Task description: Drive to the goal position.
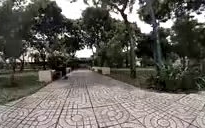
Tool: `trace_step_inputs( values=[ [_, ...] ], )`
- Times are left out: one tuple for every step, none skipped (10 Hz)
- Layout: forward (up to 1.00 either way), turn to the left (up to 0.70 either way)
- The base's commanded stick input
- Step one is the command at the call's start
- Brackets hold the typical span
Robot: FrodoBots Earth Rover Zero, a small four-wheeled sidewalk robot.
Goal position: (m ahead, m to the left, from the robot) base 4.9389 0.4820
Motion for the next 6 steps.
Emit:
trace_step_inputs(
  values=[
    [1.00,0.00],
    [1.00,0.00],
    [1.00,0.00],
    [1.00,0.00],
    [1.00,0.00],
    [1.00,0.00]
  ],
)
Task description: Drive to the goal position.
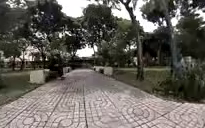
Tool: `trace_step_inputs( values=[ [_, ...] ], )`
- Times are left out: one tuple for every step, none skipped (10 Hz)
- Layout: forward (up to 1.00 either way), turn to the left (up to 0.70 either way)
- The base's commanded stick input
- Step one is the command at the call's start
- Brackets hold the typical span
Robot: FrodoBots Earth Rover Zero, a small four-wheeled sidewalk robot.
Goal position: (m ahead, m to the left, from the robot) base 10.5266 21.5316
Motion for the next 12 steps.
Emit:
trace_step_inputs(
  values=[
    [1.00,0.00],
    [1.00,0.00],
    [1.00,0.00],
    [1.00,0.00],
    [1.00,0.00],
    [1.00,0.00],
    [1.00,0.00],
    [1.00,0.00],
    [1.00,0.00],
    [1.00,0.00],
    [1.00,0.00],
    [1.00,0.00]
  ],
)
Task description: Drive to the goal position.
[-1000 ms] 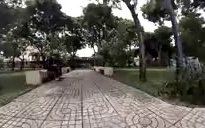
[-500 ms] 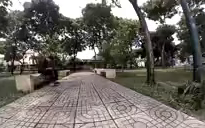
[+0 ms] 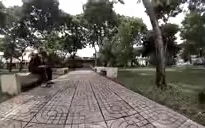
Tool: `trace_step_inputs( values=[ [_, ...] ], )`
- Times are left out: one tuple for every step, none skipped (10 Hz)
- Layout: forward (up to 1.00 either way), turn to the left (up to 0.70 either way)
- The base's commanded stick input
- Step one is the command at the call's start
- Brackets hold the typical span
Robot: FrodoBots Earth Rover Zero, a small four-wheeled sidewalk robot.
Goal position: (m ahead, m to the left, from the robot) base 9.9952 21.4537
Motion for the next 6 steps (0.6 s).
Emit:
trace_step_inputs(
  values=[
    [1.00,0.00],
    [1.00,0.00],
    [1.00,0.00],
    [1.00,0.00],
    [1.00,0.00],
    [1.00,0.00]
  ],
)
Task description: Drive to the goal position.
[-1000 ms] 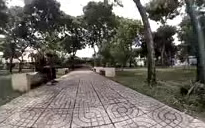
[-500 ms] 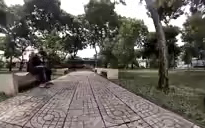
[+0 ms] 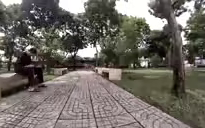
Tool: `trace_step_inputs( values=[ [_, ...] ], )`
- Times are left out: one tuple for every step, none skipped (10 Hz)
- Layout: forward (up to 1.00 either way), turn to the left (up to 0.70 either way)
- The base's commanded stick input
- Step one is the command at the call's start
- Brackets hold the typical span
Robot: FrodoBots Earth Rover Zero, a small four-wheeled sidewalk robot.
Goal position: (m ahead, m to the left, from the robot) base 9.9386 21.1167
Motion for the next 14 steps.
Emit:
trace_step_inputs(
  values=[
    [1.00,0.00],
    [1.00,0.00],
    [1.00,0.00],
    [1.00,0.00],
    [1.00,0.00],
    [1.00,0.00],
    [1.00,0.00],
    [1.00,0.00],
    [1.00,0.00],
    [1.00,0.00],
    [1.00,0.00],
    [1.00,0.00],
    [1.00,0.00],
    [1.00,0.00]
  ],
)
